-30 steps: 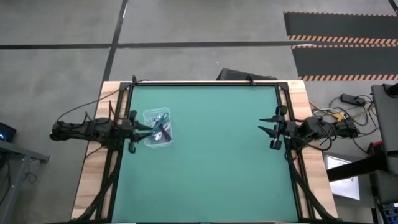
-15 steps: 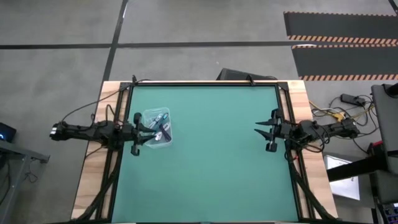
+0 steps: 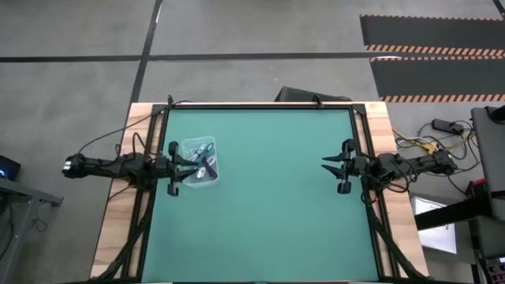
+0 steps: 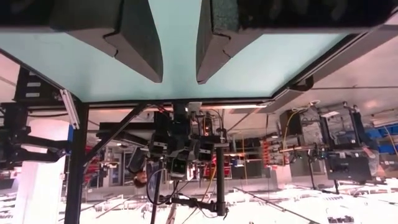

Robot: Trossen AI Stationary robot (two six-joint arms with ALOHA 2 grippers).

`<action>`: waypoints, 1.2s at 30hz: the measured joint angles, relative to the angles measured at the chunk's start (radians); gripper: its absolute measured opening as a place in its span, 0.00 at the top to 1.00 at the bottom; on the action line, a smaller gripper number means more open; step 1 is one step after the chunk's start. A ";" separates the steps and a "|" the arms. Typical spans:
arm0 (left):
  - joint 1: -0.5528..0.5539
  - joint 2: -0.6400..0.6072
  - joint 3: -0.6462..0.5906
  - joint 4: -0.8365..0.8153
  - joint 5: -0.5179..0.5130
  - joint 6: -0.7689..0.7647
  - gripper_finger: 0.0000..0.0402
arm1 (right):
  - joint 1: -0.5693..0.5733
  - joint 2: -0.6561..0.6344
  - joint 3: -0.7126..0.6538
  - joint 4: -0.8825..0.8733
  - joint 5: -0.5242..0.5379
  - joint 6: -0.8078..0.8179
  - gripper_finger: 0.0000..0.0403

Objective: Pick and place USB-C Cables
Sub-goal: Return to Home Position

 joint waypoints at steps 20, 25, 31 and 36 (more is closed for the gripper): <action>0.000 0.010 -0.001 -0.001 0.000 -0.001 0.80 | 0.000 0.000 -0.001 -0.001 0.000 0.002 0.77; 0.000 0.010 -0.002 -0.001 0.000 -0.001 0.80 | 0.000 0.000 -0.001 -0.001 0.000 0.001 0.76; 0.000 0.010 -0.002 0.000 0.000 -0.001 0.80 | 0.000 0.000 -0.001 -0.001 0.000 0.001 0.78; 0.000 0.009 -0.002 -0.001 0.000 -0.001 0.80 | 0.000 0.000 -0.001 -0.001 0.000 0.001 0.77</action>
